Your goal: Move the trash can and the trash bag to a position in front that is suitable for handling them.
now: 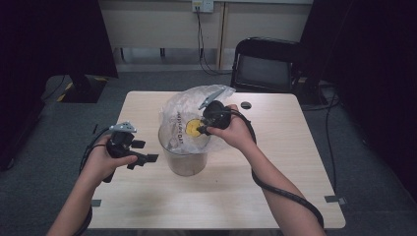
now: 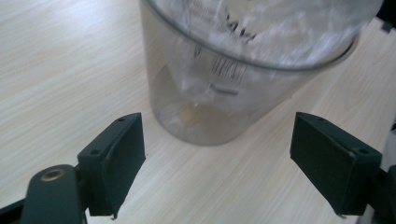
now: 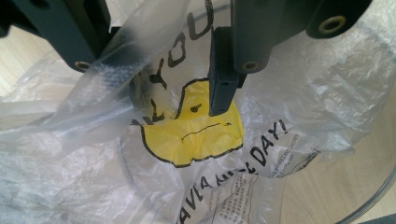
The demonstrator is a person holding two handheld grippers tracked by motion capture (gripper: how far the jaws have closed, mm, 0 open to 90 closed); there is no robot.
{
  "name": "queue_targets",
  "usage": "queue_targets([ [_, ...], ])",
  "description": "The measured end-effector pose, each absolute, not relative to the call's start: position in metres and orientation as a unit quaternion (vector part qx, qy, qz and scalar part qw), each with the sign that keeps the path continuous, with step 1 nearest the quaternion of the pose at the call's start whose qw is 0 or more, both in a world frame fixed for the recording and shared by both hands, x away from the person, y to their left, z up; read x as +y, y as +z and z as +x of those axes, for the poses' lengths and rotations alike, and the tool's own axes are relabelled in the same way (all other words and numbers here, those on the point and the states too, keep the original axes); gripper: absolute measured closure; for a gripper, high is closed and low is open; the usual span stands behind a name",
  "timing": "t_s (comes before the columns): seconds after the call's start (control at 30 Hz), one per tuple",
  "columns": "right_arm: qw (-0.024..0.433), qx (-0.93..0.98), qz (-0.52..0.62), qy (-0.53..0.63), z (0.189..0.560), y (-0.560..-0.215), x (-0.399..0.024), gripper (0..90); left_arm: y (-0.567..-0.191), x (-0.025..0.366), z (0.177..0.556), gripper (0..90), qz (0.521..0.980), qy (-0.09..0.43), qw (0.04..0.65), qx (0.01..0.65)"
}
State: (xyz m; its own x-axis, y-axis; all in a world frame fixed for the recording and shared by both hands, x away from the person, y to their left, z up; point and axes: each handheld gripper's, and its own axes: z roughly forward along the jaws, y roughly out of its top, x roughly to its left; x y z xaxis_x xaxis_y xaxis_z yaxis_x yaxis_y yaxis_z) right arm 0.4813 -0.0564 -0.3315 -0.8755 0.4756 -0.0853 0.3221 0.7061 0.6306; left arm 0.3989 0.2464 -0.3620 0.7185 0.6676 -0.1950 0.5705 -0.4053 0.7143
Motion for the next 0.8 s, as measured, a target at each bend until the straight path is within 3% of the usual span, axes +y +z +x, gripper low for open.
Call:
queue_targets([
  [0.33, 0.118, 0.923, 0.208, 0.301, 0.480, -0.329, -0.053, 62.2, -0.324, 0.240, 0.428, 17.5, 0.836, 0.081, 0.402, 0.365],
  [0.8, 0.104, 0.939, 0.172, 0.280, 0.483, -0.330, -0.039, 61.7, -0.303, 0.228, 0.486, 19.6, 0.833, 0.102, 0.407, 0.362],
])
